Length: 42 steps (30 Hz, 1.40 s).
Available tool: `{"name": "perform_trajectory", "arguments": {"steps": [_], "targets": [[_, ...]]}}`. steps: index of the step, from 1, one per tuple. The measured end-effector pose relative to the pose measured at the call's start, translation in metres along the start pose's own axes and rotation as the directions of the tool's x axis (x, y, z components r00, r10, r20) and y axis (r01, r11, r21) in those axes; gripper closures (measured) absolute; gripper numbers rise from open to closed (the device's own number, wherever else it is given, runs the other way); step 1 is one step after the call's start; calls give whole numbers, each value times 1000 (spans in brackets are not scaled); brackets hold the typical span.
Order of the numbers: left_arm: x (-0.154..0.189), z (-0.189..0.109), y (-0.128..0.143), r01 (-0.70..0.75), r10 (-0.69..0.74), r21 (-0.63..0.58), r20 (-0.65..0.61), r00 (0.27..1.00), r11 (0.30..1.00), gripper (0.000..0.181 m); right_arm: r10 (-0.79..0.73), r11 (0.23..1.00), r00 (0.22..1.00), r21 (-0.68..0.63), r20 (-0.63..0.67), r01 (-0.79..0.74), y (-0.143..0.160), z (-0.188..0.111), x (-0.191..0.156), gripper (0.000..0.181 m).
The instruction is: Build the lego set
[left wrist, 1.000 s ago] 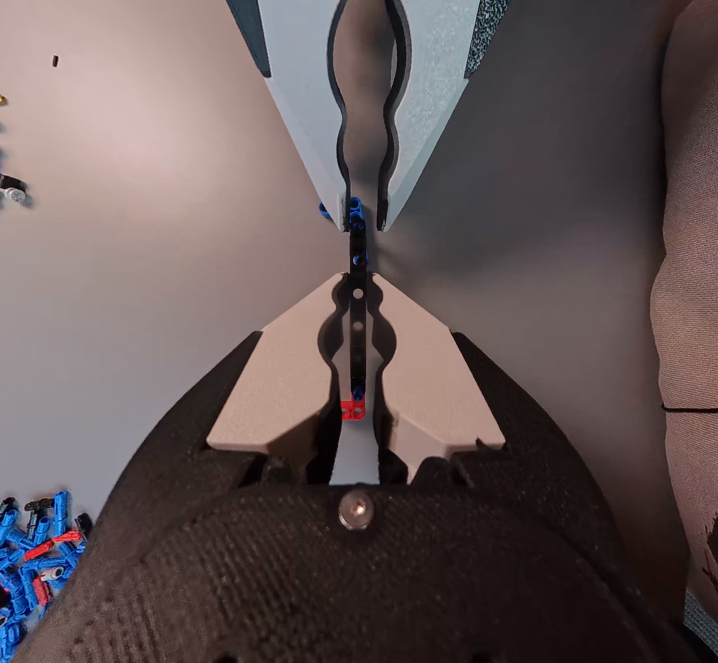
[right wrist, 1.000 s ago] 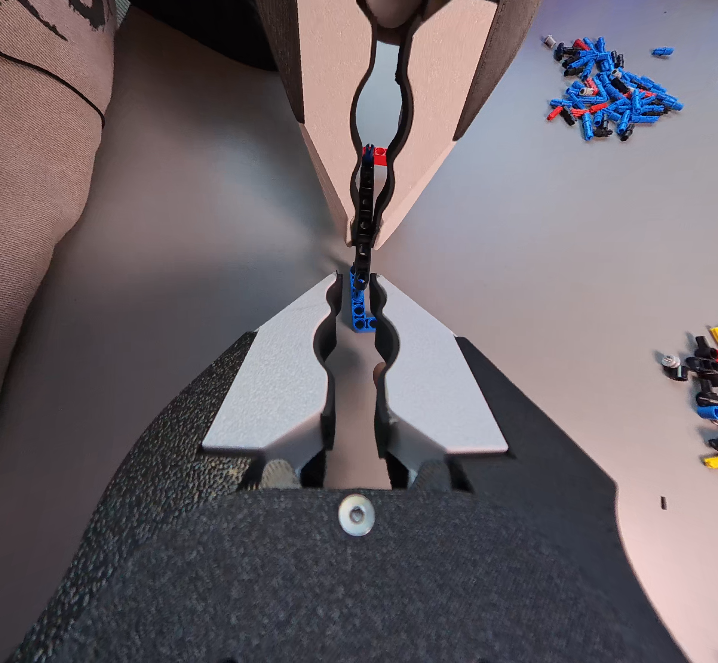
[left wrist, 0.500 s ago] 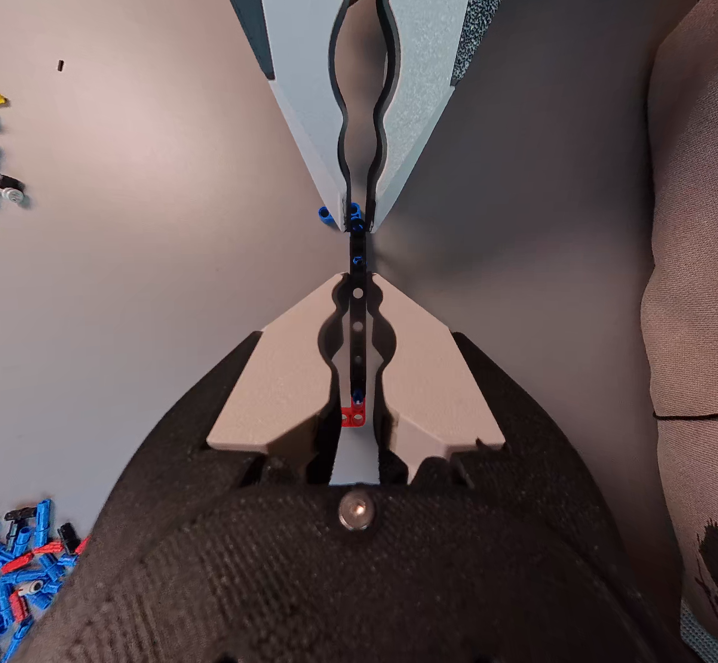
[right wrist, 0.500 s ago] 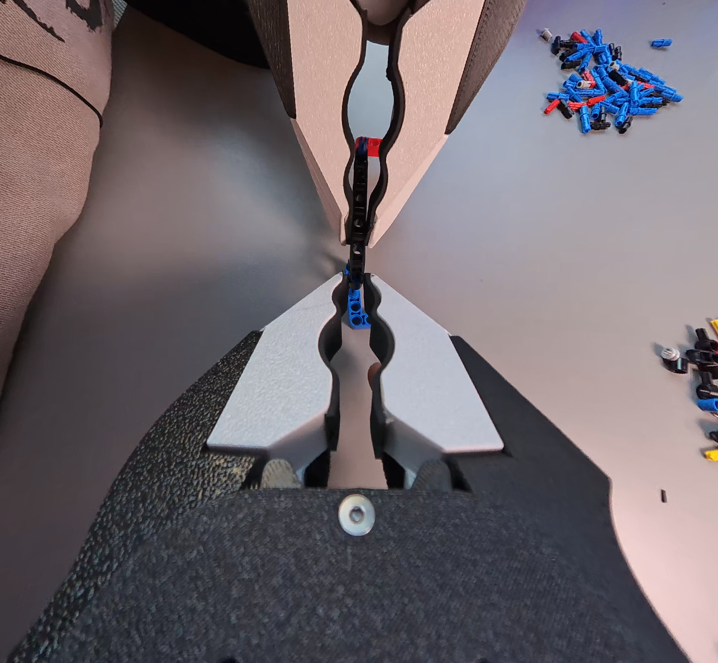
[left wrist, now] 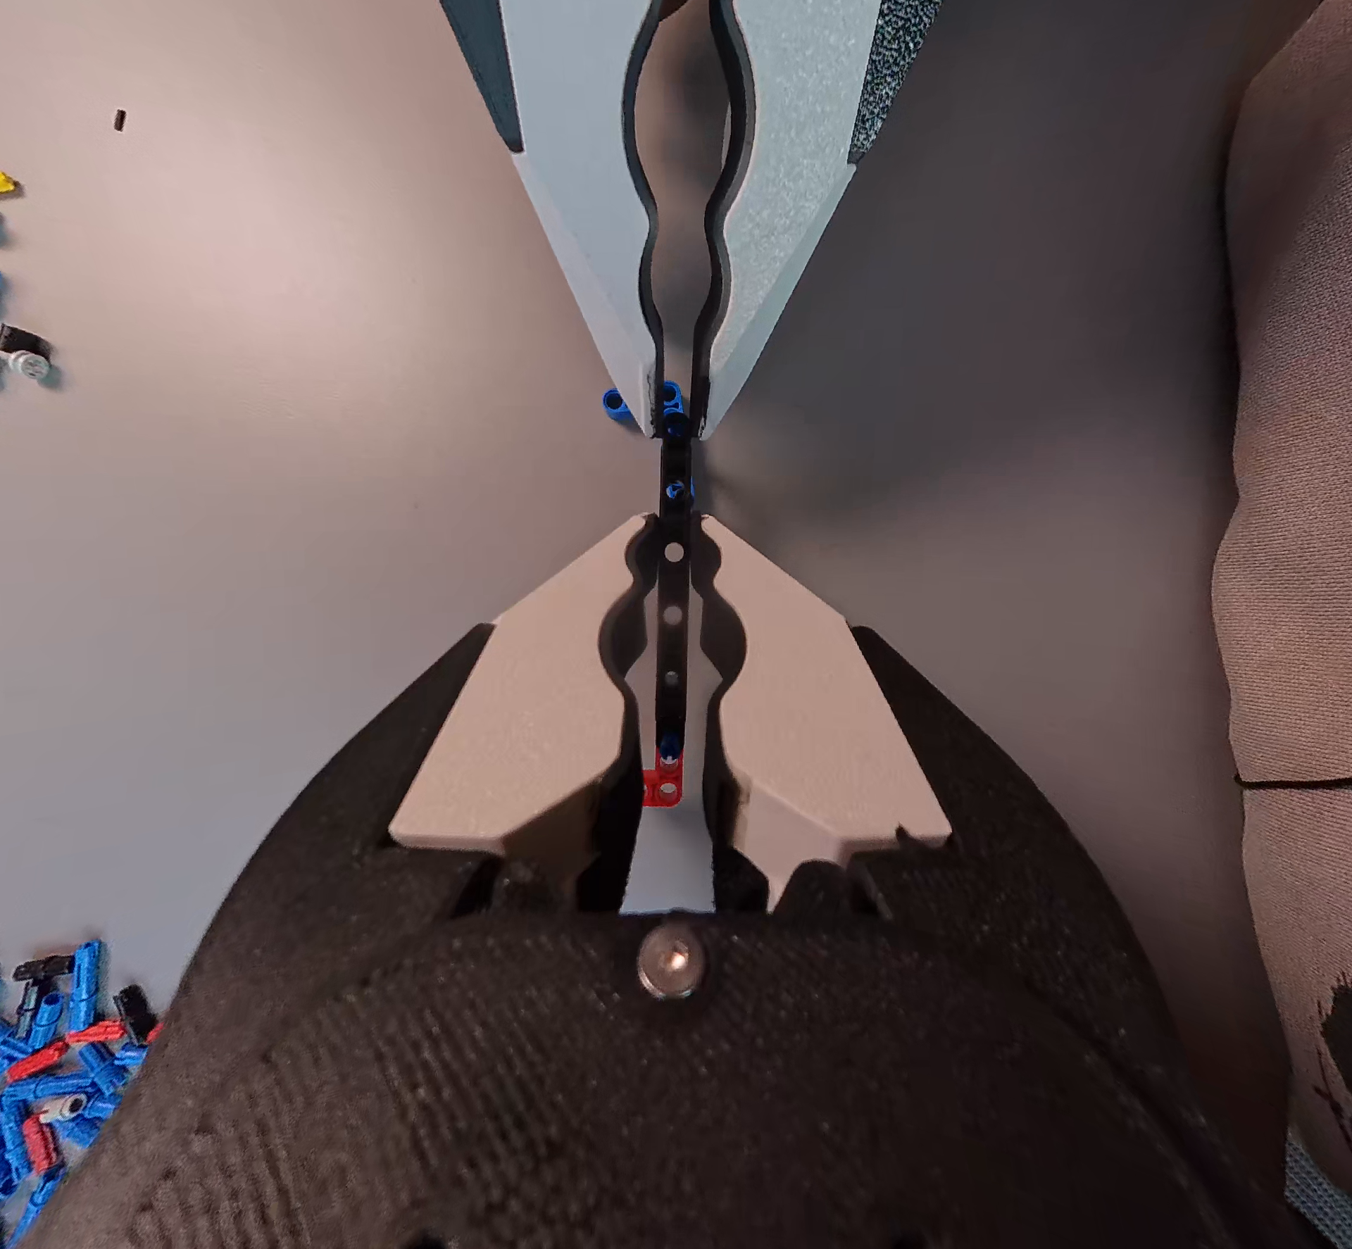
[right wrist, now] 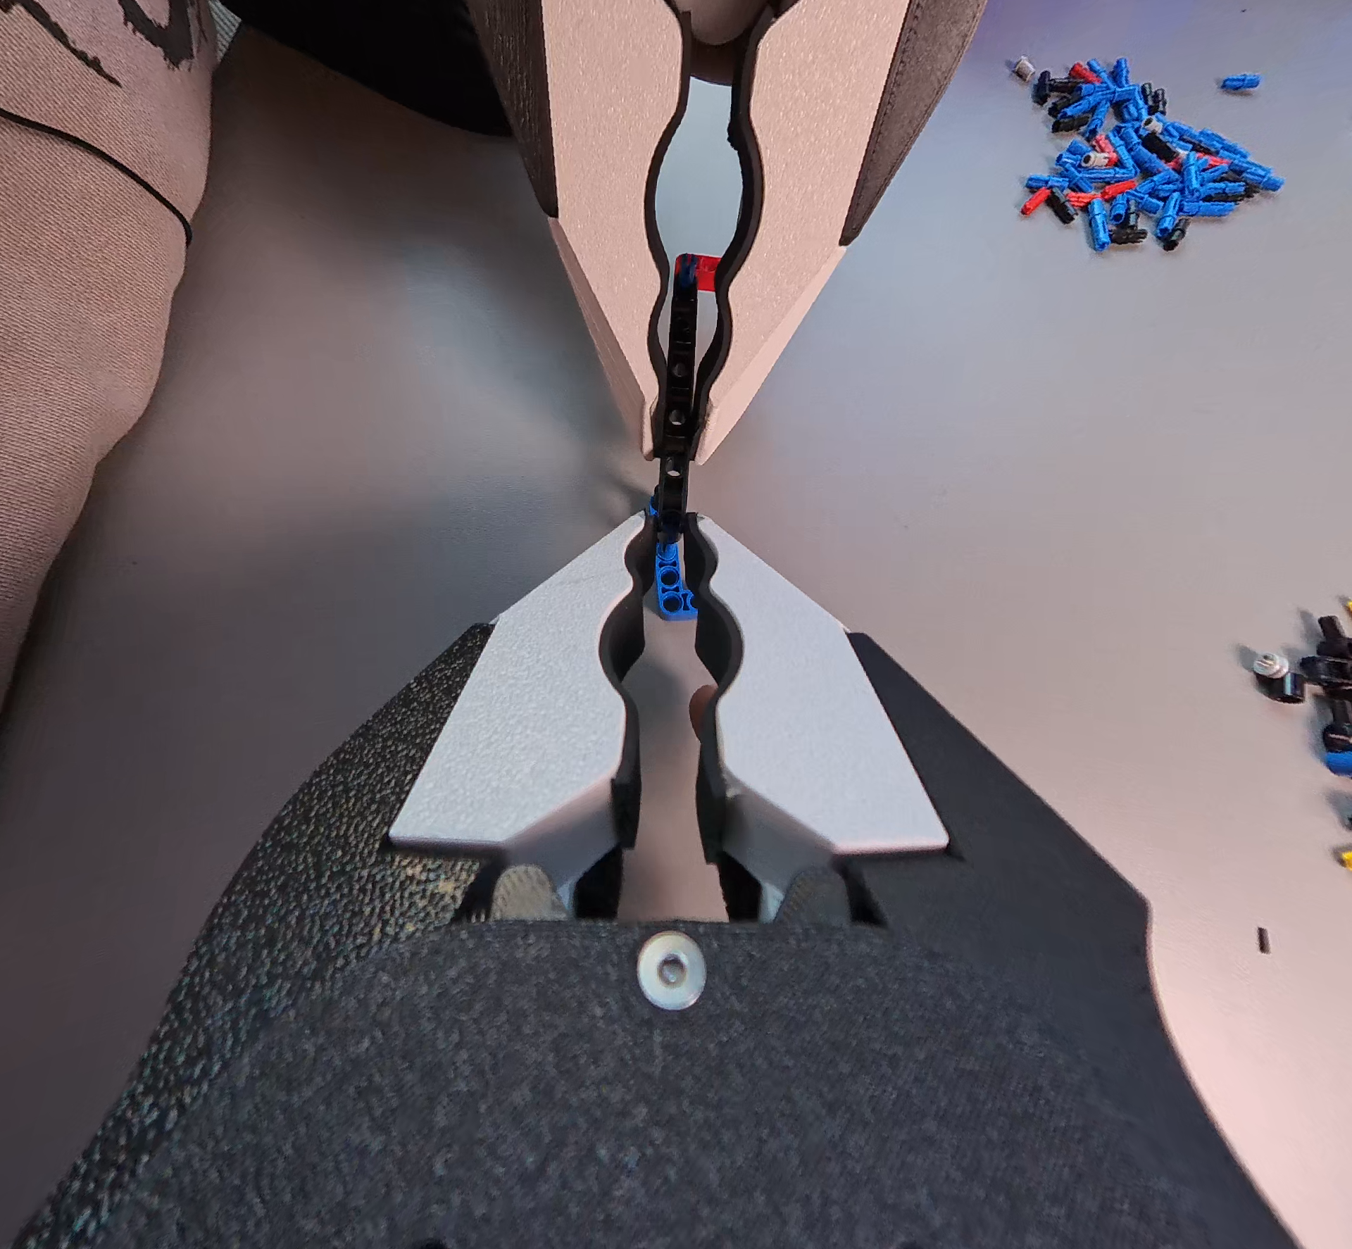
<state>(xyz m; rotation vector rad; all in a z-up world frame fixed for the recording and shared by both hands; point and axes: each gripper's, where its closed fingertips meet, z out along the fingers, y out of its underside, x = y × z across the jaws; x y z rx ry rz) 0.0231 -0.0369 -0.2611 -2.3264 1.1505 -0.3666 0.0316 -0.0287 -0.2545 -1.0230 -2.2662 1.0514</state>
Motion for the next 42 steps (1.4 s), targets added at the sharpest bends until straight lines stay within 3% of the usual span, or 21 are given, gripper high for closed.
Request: {"name": "perform_trajectory", "arguments": {"steps": [1, 15, 19, 25, 36, 42], "targets": [[0, 0, 0, 2, -2, 0, -4, 1000, 1000, 175, 7, 1000, 1000, 2, 3, -7, 0, 0, 0, 176], [2, 4, 2, 44, -43, 14, -28, 999, 999, 175, 57, 996, 993, 61, 100, -63, 1, 1, -1, 175], [3, 8, -6, 50, -48, 77, -17, 999, 996, 168, 55, 994, 993, 88, 104, -64, 1, 1, -1, 175], [1, 15, -7, 31, -34, 95, 25, 999, 995, 175, 42, 994, 994, 92, 99, -51, 1, 0, -1, 175], [3, 18, -2, 68, -68, 10, 8, 998, 998, 174, -6, 1000, 997, 27, 77, 4, 6, 5, -2, 176], [7, 19, -2, 79, -79, 25, 25, 997, 997, 175, -4, 1000, 996, 15, 84, 3, 6, 6, -6, 175]]}}
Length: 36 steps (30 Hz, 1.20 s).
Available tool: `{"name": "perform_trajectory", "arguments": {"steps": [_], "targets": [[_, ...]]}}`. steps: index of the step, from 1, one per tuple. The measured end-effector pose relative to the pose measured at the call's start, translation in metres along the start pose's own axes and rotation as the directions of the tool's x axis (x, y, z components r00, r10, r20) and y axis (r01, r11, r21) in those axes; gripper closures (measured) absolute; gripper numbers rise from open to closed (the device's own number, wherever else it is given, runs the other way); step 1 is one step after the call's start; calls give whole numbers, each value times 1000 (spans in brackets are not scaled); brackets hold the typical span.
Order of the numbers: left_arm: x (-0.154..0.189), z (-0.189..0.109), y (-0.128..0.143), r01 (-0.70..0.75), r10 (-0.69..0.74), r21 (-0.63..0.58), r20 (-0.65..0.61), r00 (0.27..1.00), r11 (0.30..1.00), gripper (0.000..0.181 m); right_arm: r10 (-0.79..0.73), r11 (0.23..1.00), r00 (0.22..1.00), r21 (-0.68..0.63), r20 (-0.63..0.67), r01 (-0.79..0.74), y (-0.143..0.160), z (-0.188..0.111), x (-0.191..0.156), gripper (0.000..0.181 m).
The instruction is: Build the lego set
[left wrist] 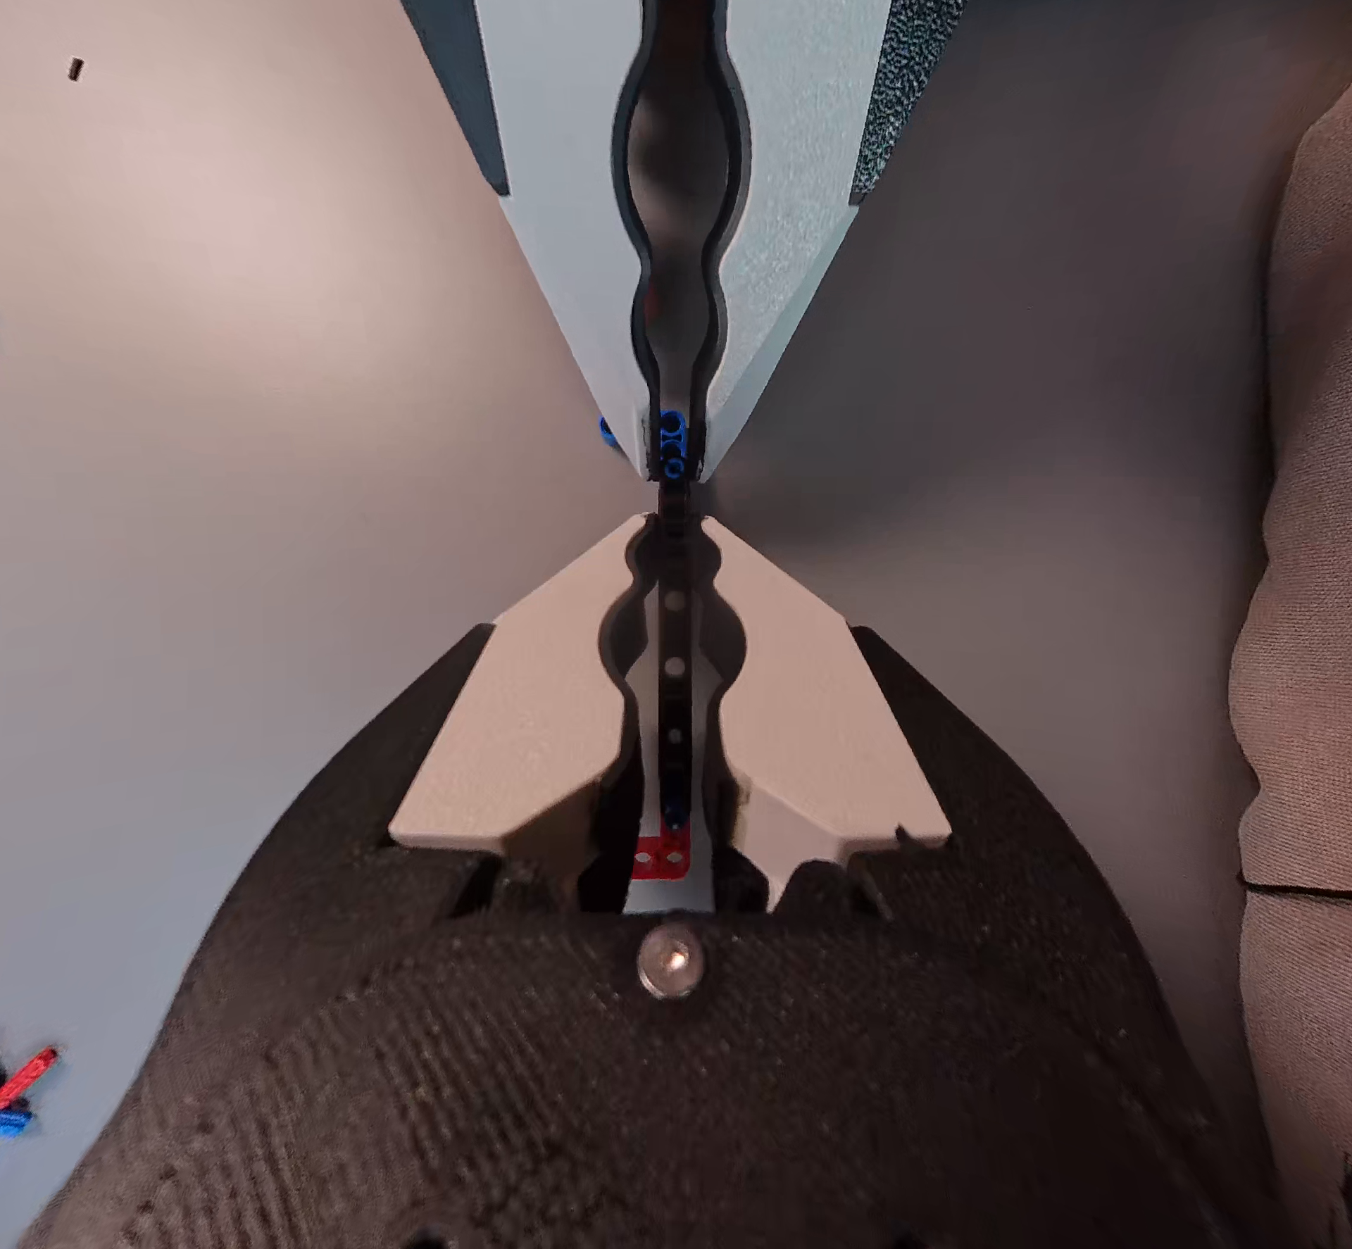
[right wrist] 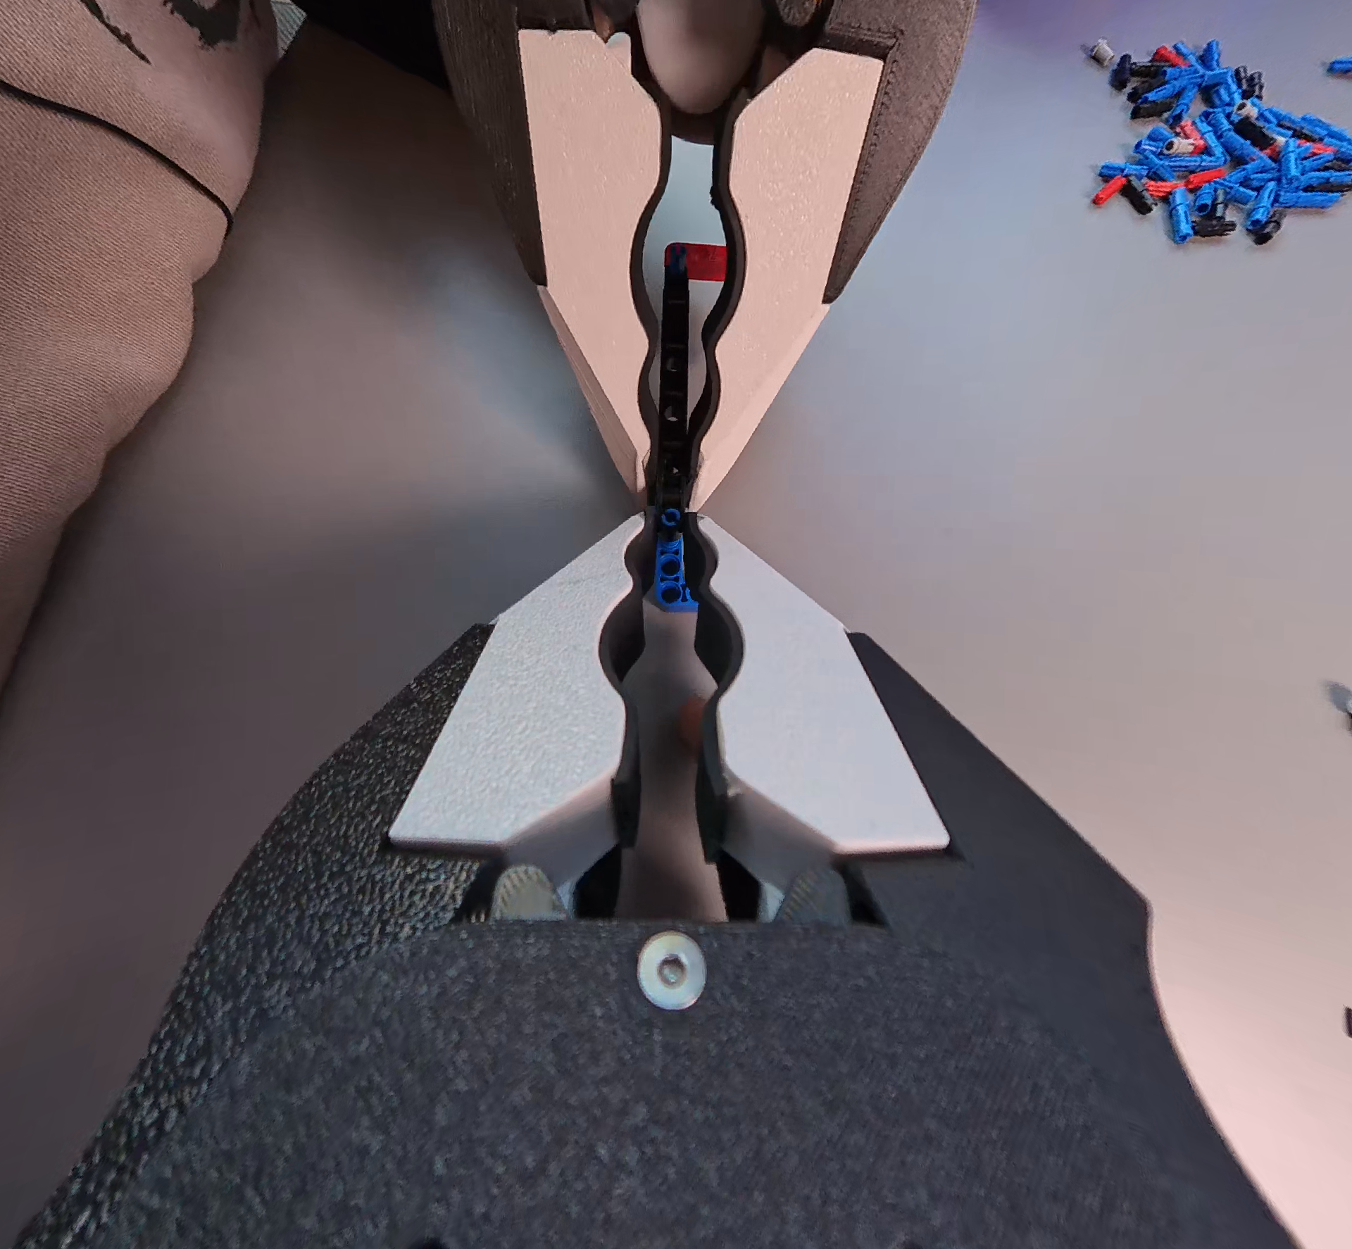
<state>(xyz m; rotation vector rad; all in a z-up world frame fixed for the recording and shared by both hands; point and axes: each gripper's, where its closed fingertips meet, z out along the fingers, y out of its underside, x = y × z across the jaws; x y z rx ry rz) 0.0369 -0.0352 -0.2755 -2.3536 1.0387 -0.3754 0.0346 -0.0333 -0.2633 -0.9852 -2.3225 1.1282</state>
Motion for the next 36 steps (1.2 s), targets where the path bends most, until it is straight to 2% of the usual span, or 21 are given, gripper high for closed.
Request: {"name": "perform_trajectory", "arguments": {"steps": [4, 8, 13, 18, 26, 33, 36], "targets": [[1, -1, 2, -1, 1, 18, 10, 1000, 1000, 174, 22, 1000, 1000, 8, 15, -22, 0, 0, -1, 175], [-1, -4, 10, -1, 0, 15, 66, 998, 1000, 163, 31, 1000, 1000, 5, -6, -31, 0, 0, -1, 175], [-3, 1, 4, 7, -18, 89, 125, 992, 996, 171, 40, 999, 999, -5, -23, -41, -1, 1, -1, 175], [0, 2, 3, -60, 43, 131, 130, 991, 990, 175, 28, 1000, 1000, 4, -15, -28, -1, 1, -2, 175], [0, 2, 2, -212, 196, 126, 131, 972, 969, 175, 48, 999, 999, -7, 25, -48, 0, 1, -6, 174], [-1, 4, 1, -186, 172, 154, 96, 980, 970, 175, -9, 998, 999, -67, -34, 7, 1, 5, -2, 167], [-6, 3, -1, -176, 157, 158, 121, 980, 972, 166, -49, 995, 997, -92, -56, 44, 1, 9, -1, 167]]}}
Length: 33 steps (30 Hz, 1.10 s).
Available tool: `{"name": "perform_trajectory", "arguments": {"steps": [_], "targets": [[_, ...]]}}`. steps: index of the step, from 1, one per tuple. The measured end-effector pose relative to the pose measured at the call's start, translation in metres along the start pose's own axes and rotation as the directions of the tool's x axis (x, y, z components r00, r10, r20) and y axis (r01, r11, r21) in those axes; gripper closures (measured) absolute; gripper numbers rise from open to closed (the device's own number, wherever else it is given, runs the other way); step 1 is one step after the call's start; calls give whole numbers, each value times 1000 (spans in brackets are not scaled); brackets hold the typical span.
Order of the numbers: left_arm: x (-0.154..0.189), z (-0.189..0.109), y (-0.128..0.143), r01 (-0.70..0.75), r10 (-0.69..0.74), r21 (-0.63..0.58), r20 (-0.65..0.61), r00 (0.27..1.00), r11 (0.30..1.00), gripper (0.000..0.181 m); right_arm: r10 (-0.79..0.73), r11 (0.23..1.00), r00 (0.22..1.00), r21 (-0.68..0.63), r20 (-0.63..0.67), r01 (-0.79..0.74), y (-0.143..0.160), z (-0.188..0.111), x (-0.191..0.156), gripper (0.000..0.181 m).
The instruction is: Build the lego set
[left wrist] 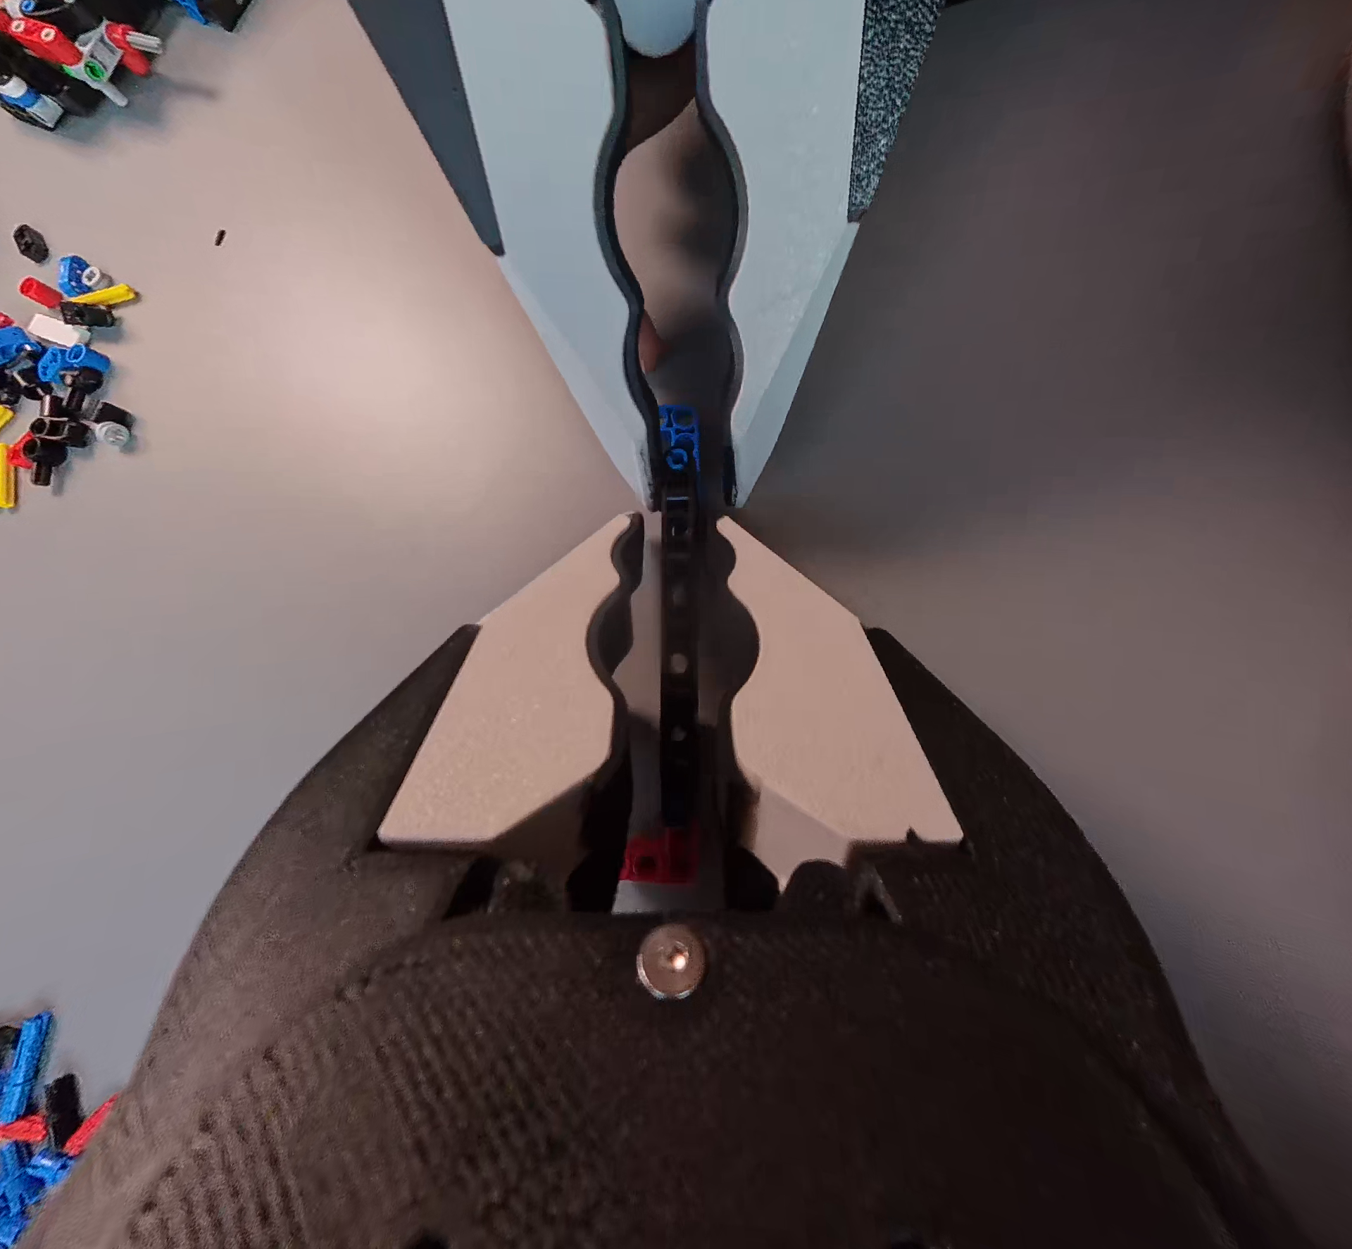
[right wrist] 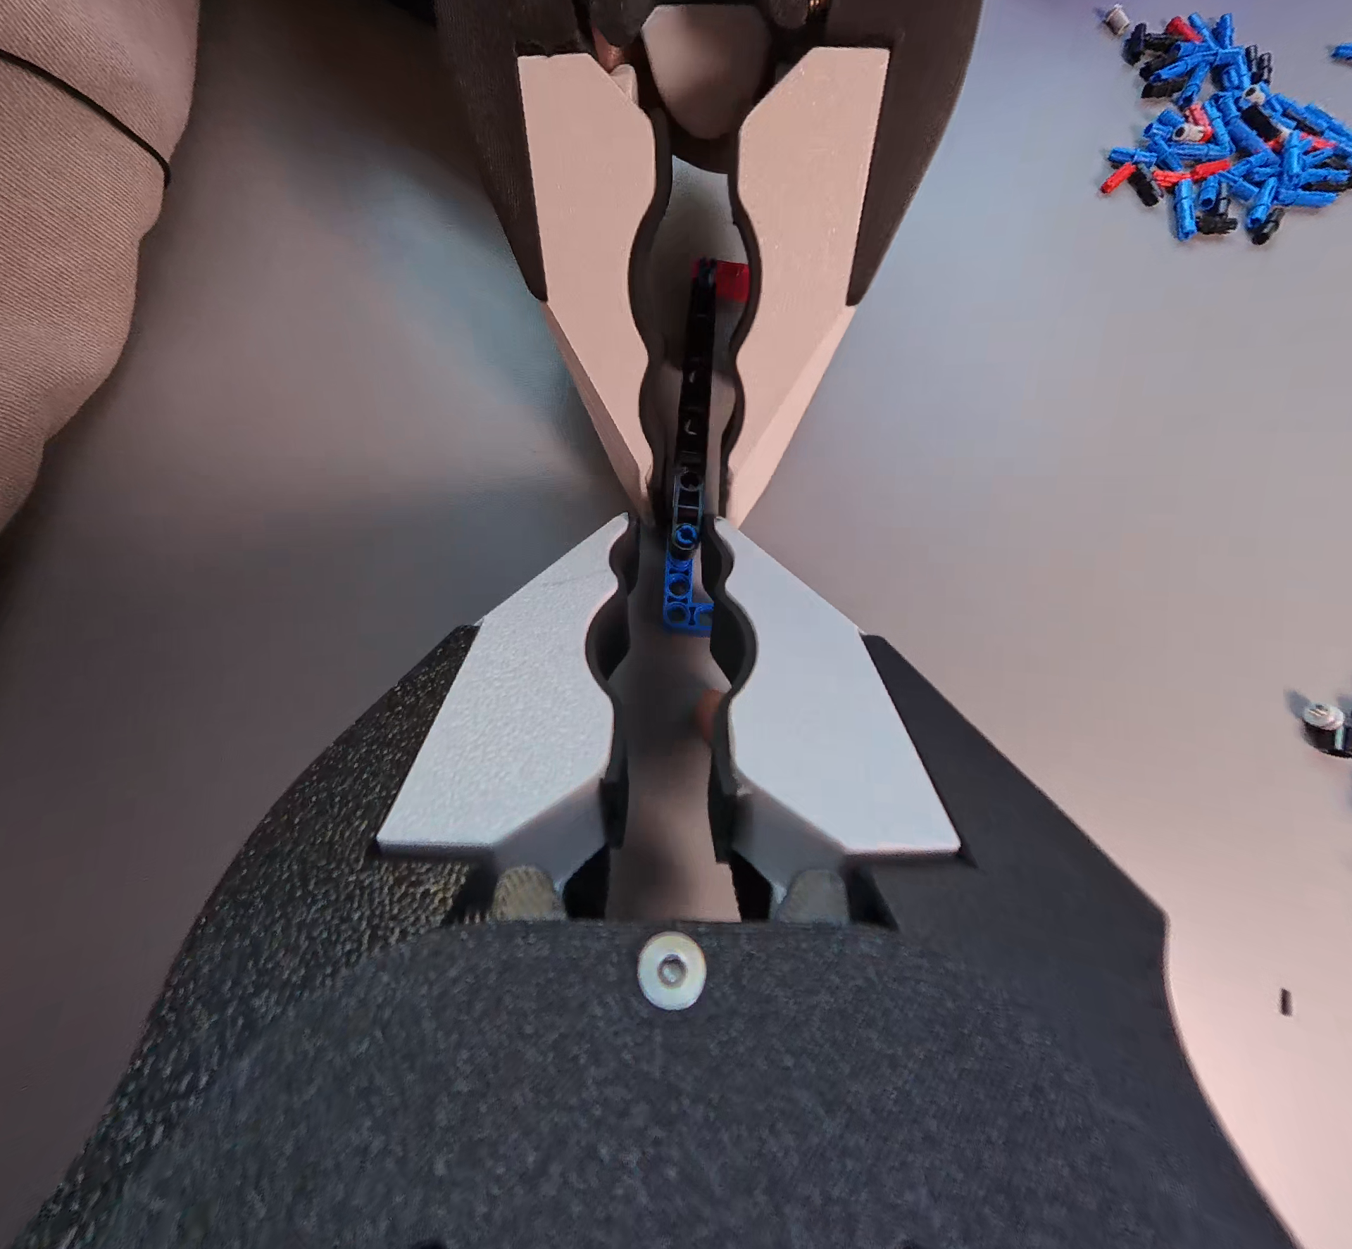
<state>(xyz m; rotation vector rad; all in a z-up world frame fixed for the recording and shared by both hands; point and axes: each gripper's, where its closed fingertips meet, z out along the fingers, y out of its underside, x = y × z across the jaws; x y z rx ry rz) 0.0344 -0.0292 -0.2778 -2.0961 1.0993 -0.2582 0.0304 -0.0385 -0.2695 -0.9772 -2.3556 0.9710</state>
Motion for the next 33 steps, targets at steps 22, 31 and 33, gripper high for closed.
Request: {"name": "perform_trajectory", "arguments": {"steps": [22, 31, 33], "targets": [[0, -1, 2, 17, -20, 71, 36, 999, 997, 174, 134, 991, 991, -16, 14, -134, 2, 1, 4, 175], [-6, -4, 3, -7, 1, 45, 130, 992, 999, 166, 224, 974, 974, -41, 6, -224, 4, 2, 6, 175], [-3, -4, 3, -23, 18, 37, 120, 993, 999, 174, 201, 979, 980, -46, -10, -201, 4, 1, 5, 174]]}}
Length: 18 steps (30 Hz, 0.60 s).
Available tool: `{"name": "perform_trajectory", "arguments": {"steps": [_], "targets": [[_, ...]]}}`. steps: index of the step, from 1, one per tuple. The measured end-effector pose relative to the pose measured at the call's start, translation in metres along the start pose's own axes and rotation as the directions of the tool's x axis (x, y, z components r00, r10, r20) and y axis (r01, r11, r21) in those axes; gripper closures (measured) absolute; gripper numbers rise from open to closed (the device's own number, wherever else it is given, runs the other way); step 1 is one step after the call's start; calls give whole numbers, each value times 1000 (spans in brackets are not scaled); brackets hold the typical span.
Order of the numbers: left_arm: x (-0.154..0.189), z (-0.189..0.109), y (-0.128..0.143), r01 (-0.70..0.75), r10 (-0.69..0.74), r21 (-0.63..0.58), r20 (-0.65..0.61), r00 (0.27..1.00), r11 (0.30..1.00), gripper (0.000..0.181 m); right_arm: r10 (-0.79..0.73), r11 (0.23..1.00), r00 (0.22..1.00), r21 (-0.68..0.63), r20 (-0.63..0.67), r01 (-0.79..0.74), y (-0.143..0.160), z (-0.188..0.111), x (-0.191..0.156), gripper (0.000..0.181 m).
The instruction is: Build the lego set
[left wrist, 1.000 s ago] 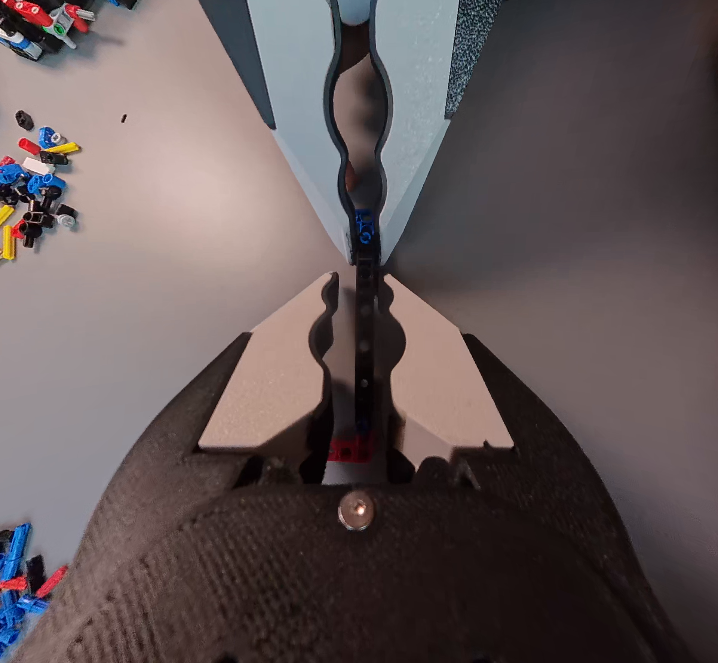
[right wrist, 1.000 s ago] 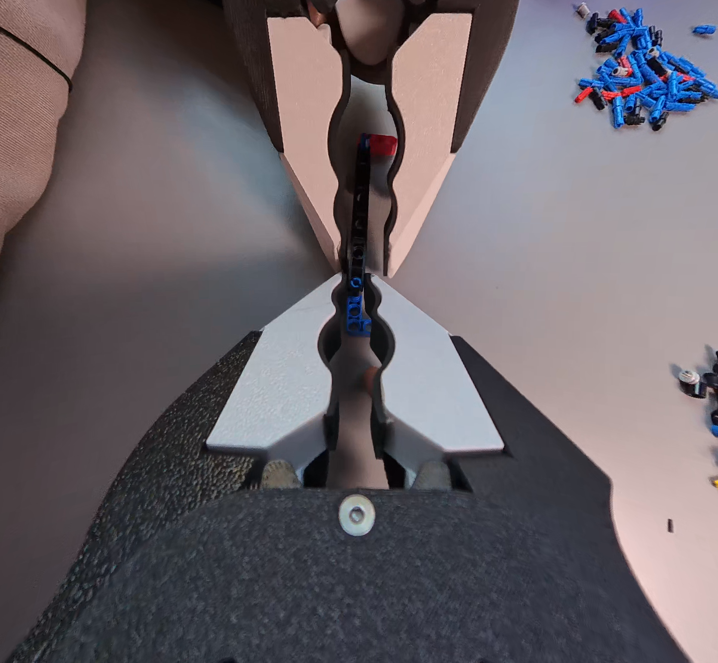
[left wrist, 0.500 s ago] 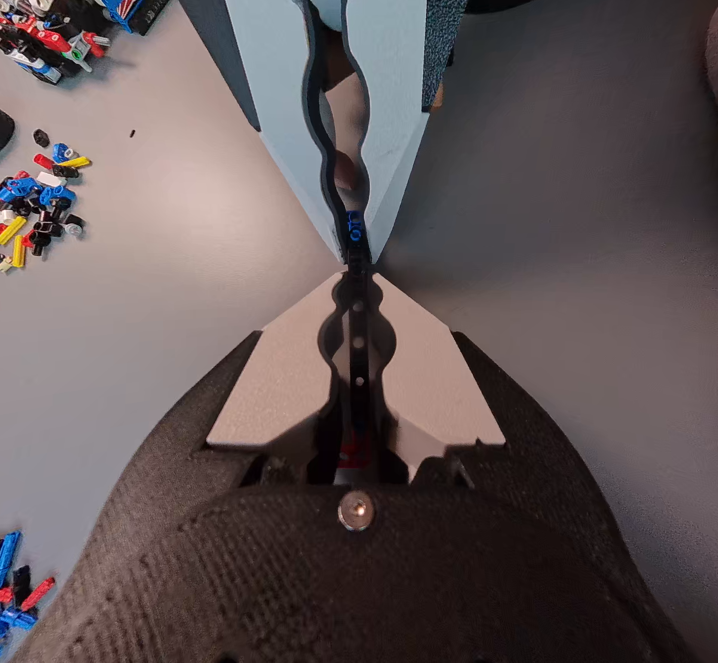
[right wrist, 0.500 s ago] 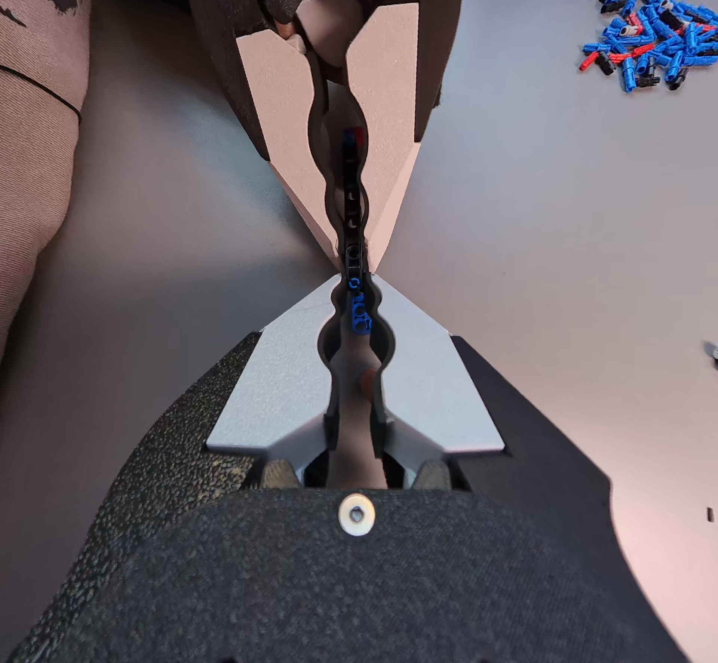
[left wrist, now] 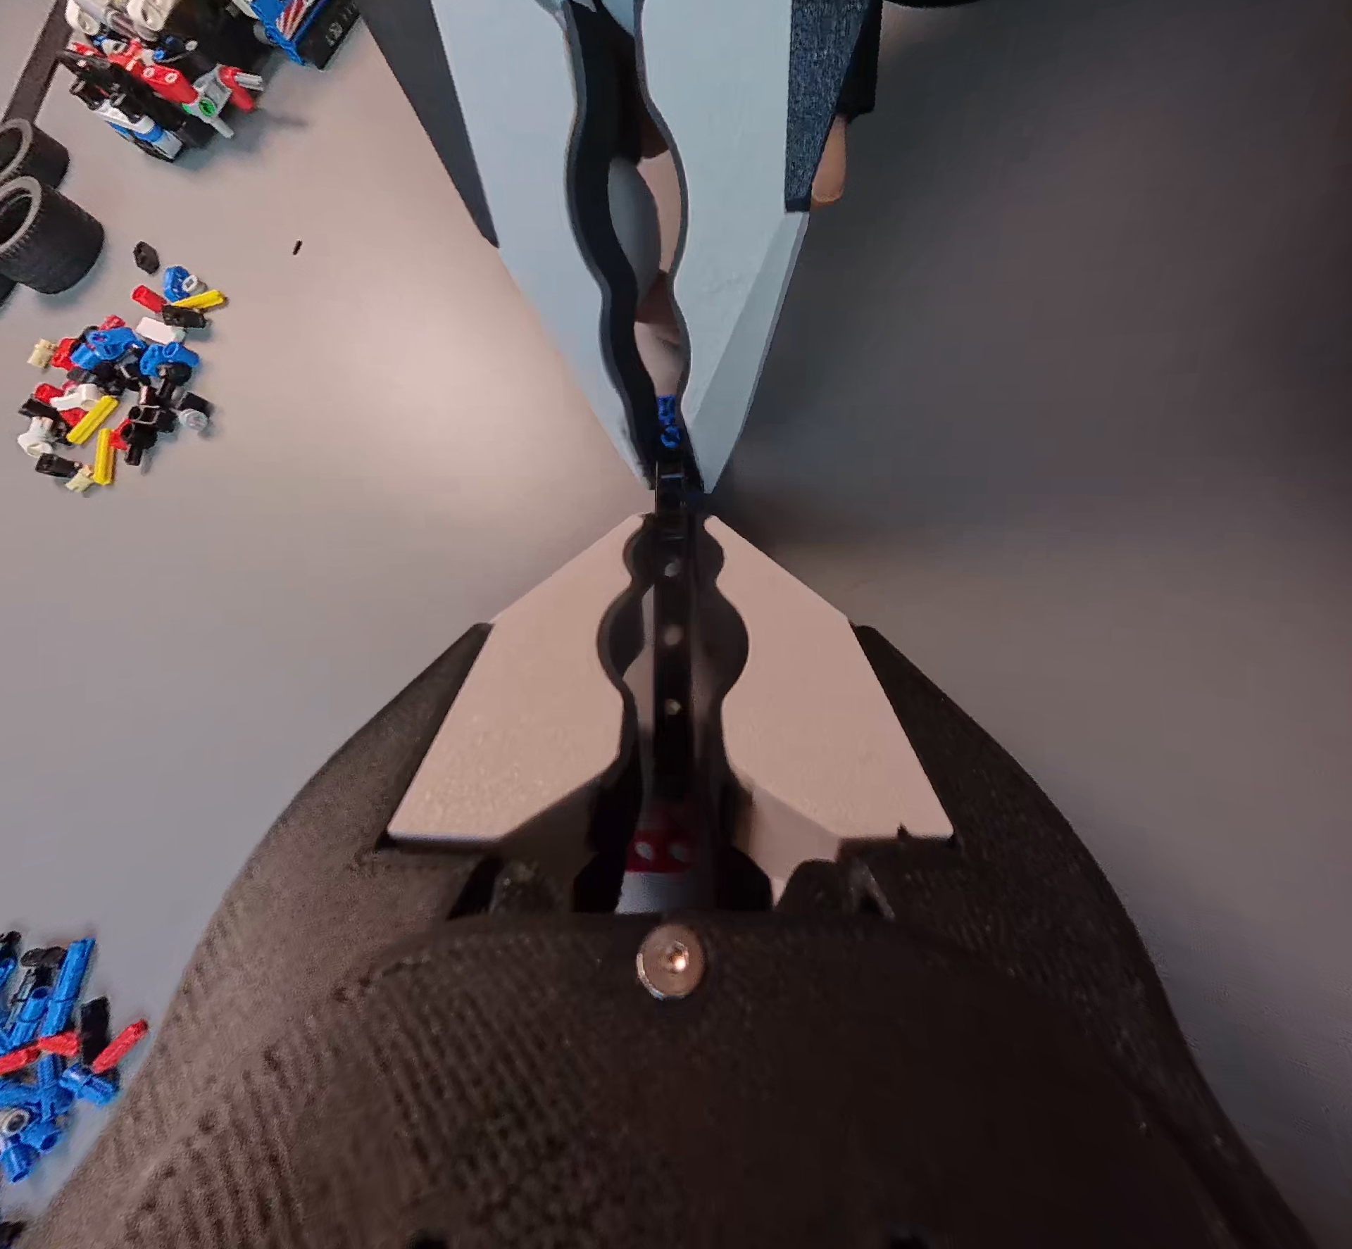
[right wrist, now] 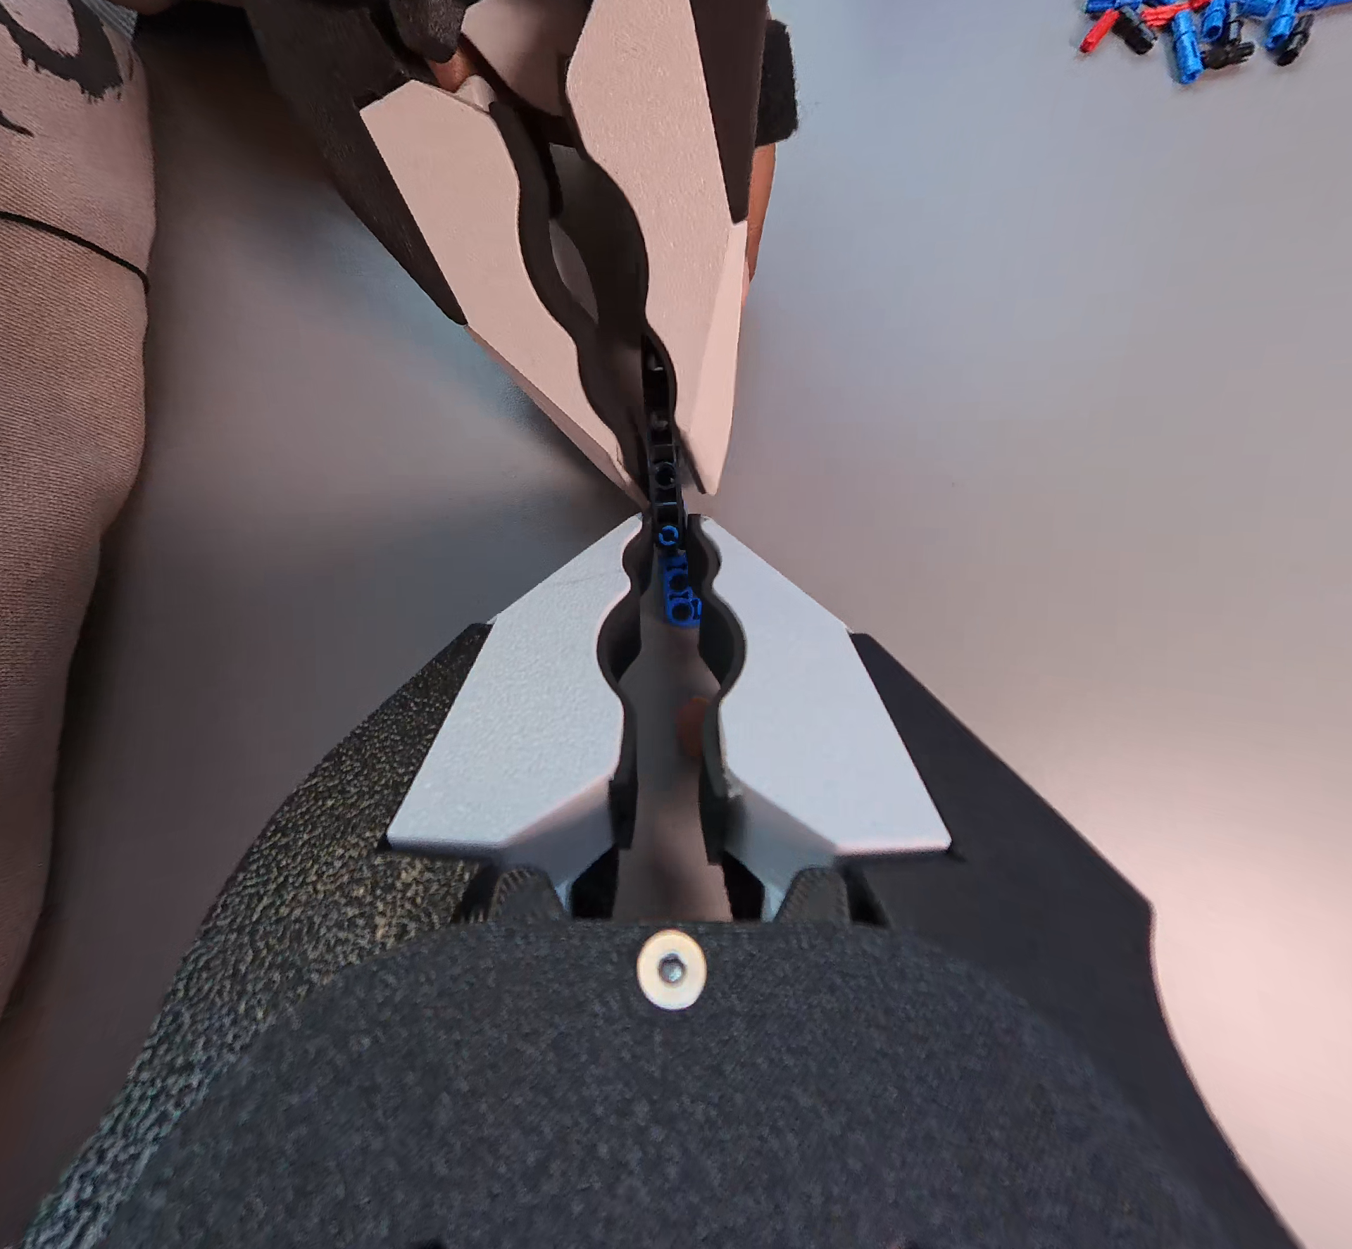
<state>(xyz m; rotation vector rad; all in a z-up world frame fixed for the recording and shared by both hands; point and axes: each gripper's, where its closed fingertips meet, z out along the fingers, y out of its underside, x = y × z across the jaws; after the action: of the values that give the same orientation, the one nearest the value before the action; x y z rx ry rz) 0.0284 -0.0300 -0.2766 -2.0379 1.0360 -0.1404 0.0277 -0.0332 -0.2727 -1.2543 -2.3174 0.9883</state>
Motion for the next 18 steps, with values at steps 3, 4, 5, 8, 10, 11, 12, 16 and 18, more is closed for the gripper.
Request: {"name": "perform_trajectory", "arguments": {"steps": [3, 4, 5, 8, 10, 11, 12, 16, 18], "targets": [[3, 1, -1, -2, 2, -5, -13, 1000, 1000, 175, -46, 999, 999, -30, -18, 46, 2, 0, -3, 167], [3, 1, -1, 0, 0, -6, -17, 1000, 1000, 175, -65, 997, 997, -39, -32, 64, 3, 1, -3, 167], [3, 1, -1, 8, -8, -4, -24, 1000, 1000, 175, -83, 996, 995, -49, -50, 81, 4, 1, -2, 170], [4, 2, -2, 69, -68, 4, -63, 996, 998, 175, -104, 993, 992, -63, -75, 99, 4, 2, 1, 174], [4, 2, -1, 91, -90, 7, -76, 993, 996, 175, -100, 993, 993, -65, -70, 95, 4, 2, 1, 175], [4, 2, -1, 94, -93, 8, -76, 993, 996, 175, -92, 994, 994, -67, -67, 87, 4, 2, 2, 175], [4, 2, -1, 100, -99, 9, -76, 992, 995, 175, -85, 994, 994, -68, -65, 81, 4, 2, 2, 175], [3, 2, -1, 125, -123, 17, -68, 990, 992, 174, -58, 996, 996, -71, -63, 54, 4, 2, 2, 175], [3, 2, -1, 132, -131, 16, -59, 990, 991, 174, -44, 997, 997, -67, -58, 40, 4, 2, 3, 174]]}}
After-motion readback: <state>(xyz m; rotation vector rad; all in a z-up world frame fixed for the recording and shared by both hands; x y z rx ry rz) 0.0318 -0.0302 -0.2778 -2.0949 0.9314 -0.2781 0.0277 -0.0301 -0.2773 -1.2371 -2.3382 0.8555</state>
